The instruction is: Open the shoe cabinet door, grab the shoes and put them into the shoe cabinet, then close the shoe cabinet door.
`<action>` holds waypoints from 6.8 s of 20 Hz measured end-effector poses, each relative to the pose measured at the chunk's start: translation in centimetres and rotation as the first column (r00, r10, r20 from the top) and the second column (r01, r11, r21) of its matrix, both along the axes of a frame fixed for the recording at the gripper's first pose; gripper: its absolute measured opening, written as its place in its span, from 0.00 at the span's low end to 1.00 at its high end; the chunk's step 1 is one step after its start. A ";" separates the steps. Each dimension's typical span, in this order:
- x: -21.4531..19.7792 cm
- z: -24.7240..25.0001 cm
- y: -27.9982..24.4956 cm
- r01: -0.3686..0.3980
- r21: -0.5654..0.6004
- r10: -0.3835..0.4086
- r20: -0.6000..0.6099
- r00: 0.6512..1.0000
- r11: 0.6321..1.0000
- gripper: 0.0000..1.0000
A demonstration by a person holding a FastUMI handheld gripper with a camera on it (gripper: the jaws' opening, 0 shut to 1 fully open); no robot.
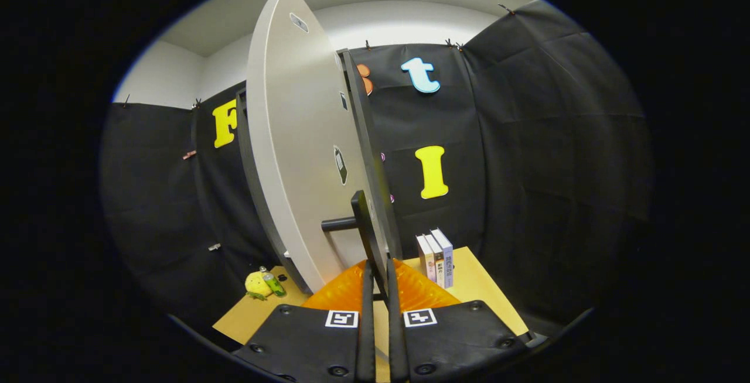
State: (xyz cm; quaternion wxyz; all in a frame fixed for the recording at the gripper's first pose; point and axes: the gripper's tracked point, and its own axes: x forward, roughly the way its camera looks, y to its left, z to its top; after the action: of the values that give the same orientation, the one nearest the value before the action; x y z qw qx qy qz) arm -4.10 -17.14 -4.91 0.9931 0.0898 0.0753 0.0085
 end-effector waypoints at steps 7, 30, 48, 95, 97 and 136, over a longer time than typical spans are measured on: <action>-4.8 0.8 0.6 0.049 -0.051 -0.045 0.074 0.996 0.998 0.41; -4.2 -31.0 23.7 -0.179 -0.018 0.146 -0.503 0.852 0.984 0.99; 3.2 -49.3 24.2 -0.024 -0.037 0.001 -0.541 0.841 0.999 0.30; 33.3 -10.0 25.0 -0.130 -0.102 0.111 -0.174 0.978 0.986 0.05; 36.1 -10.6 25.1 -0.127 -0.104 0.107 -0.184 0.977 0.986 0.06; 37.1 -11.7 24.3 -0.071 -0.144 0.033 -0.252 0.967 0.987 0.91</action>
State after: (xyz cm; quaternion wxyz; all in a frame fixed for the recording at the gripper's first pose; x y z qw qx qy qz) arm 33.03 7.15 -16.56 0.9791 0.0123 0.2023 0.0176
